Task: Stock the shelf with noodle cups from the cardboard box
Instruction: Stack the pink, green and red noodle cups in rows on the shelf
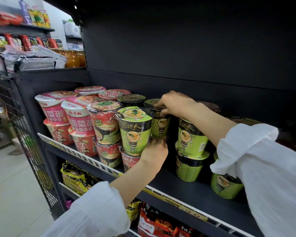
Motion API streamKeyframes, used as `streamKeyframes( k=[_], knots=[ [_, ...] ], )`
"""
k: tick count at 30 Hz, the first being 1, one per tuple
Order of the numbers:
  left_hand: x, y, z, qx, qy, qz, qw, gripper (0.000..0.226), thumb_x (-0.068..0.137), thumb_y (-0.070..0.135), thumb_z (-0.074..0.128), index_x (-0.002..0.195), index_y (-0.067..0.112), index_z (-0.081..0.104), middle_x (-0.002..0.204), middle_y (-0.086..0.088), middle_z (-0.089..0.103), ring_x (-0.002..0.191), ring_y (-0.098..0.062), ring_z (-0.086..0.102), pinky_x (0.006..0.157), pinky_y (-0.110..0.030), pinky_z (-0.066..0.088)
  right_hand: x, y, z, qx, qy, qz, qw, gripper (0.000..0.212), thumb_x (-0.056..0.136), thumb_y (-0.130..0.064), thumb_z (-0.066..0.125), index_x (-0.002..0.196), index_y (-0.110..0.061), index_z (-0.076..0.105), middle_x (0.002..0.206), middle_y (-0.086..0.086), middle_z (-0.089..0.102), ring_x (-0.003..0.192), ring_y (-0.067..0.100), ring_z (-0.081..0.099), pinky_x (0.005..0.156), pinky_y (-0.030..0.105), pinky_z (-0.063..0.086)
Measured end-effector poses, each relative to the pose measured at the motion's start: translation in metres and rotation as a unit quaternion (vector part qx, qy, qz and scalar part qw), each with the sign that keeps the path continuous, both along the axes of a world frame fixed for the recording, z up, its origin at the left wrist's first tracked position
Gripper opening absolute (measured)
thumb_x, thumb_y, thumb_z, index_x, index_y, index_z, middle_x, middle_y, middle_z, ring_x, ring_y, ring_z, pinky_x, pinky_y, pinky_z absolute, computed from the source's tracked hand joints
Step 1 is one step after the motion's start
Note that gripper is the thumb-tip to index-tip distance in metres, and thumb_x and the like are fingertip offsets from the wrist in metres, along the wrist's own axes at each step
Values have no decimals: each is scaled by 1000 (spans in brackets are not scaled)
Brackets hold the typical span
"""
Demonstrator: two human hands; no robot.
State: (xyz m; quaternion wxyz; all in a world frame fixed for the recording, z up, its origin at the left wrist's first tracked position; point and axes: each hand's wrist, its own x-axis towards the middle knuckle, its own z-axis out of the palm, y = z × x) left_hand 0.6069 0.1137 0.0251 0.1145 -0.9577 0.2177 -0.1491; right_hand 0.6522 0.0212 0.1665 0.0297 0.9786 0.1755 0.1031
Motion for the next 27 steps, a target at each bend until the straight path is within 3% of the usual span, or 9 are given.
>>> streamKeyframes(
  k=[2,5,13,16,19,22,27],
  knots=[
    [-2,1,-1,9,-23,7,1000,46,90,-3,43,136,-3,39,138,-16,42,129,-31,40,102,-34,39,-1,-1,-2,19,9,5,1000,49,89,-26,63,136,-23,51,133,11,53,121,30,50,96,34,43],
    [-1,0,0,-10,16,5,1000,47,90,-6,42,137,-6,34,140,-20,37,131,-35,35,105,-38,36,-1,-3,-3,27,20,8,999,49,92,-20,58,139,-23,47,136,12,48,127,29,42,102,32,37],
    [1,-1,0,-43,38,9,998,46,92,-6,41,137,-6,34,140,-19,37,131,-34,35,106,-37,34,-2,11,-12,1,-32,-28,999,41,93,-24,56,133,-19,54,126,16,53,117,35,46,92,38,44],
    [5,1,-3,-91,59,-8,994,52,91,-2,46,140,-3,30,145,-17,33,137,-29,28,114,-34,26,-13,6,-8,40,7,-20,999,49,92,-25,58,139,-18,47,136,13,51,125,32,46,101,38,43],
    [7,9,0,-203,88,-51,974,55,94,2,43,145,3,25,150,-12,32,140,-24,26,116,-26,18,-33,-6,-7,91,16,-10,996,51,93,-27,58,140,-16,45,143,7,46,131,25,43,105,35,37],
    [3,20,1,-298,94,-90,946,47,94,0,40,140,6,40,146,-10,40,136,-22,36,111,-20,21,-52,-22,-9,107,2,-23,994,50,93,-31,57,139,-18,46,140,9,48,128,25,46,102,35,40],
    [-11,22,-5,-283,163,-146,934,43,94,8,47,137,12,46,144,-3,41,133,-17,38,109,-21,25,-71,-41,-11,106,1,-73,992,53,90,-37,57,137,-15,46,131,10,54,120,27,50,90,30,40]
  ],
)
